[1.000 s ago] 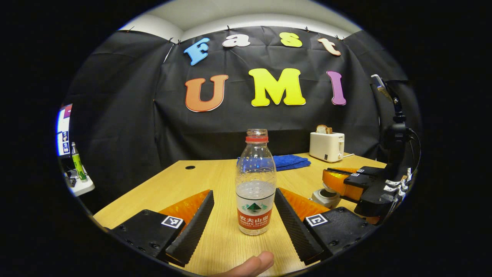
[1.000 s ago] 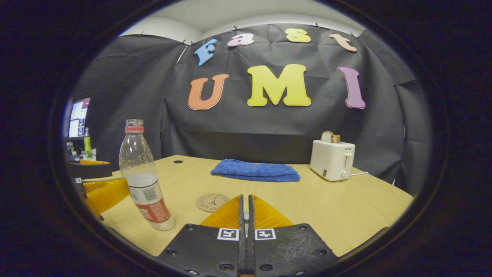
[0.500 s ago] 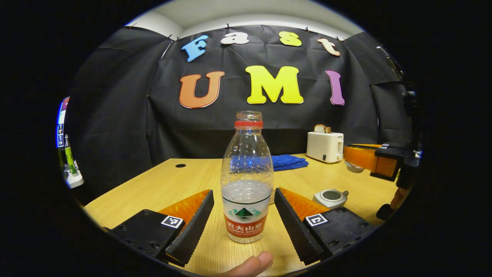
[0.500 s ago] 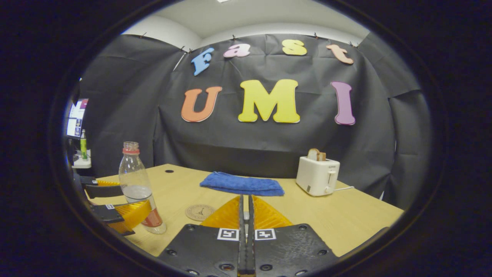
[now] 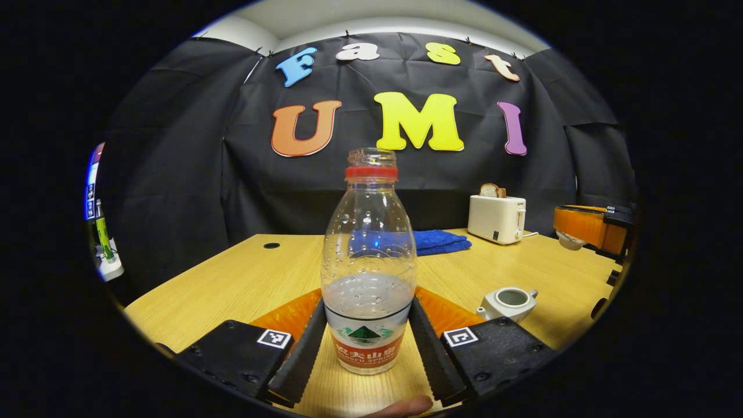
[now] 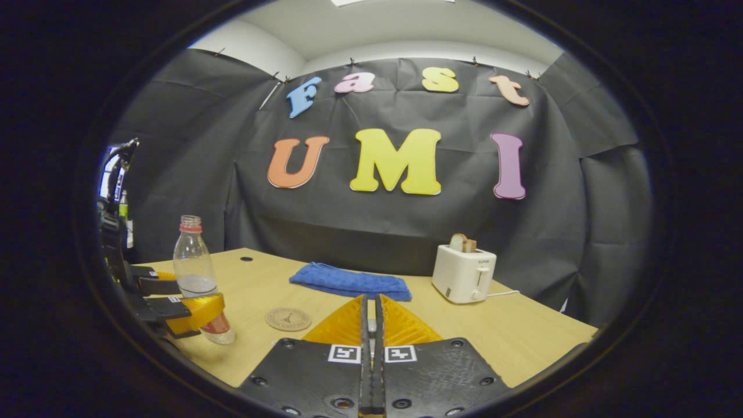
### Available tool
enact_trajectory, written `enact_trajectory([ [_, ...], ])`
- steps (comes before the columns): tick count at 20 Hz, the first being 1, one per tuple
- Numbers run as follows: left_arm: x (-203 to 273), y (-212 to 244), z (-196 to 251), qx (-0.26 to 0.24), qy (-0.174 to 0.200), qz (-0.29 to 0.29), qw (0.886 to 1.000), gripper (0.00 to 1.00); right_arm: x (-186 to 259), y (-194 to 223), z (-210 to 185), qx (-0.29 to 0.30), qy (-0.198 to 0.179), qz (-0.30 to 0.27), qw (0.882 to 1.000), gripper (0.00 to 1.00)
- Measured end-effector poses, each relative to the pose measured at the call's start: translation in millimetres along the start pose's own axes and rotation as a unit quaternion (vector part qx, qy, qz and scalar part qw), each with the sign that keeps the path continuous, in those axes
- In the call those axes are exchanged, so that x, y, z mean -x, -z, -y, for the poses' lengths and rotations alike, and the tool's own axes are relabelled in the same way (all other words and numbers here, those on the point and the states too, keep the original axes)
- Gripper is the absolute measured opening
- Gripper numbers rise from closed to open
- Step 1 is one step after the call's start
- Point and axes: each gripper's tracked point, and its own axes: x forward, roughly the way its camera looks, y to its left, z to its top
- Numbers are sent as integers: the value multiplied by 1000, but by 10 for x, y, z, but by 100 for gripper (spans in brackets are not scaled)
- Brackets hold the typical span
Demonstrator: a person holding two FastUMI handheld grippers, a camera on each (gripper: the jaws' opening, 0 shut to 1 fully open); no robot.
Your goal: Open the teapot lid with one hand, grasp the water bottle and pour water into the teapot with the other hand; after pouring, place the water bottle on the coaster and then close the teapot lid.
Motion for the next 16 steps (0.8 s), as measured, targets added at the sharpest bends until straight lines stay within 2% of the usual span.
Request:
enact_trajectory([
  [3, 35, -94, -56, -28, -16, -7, 999, 80, 8, 37, 184, -7, 15, -3, 1000, 0],
  [8, 90, -286, -52, -136, -43, -19, 990, 78, 10, 146, 450, -19, 34, -18, 999, 0],
  [12, 98, -408, -61, -266, -68, -28, 961, 77, 39, 221, 549, -17, 36, -21, 999, 0],
  [16, 117, -368, 17, -332, -69, -54, 939, 77, 22, 261, 590, -21, 29, -30, 999, 0],
])
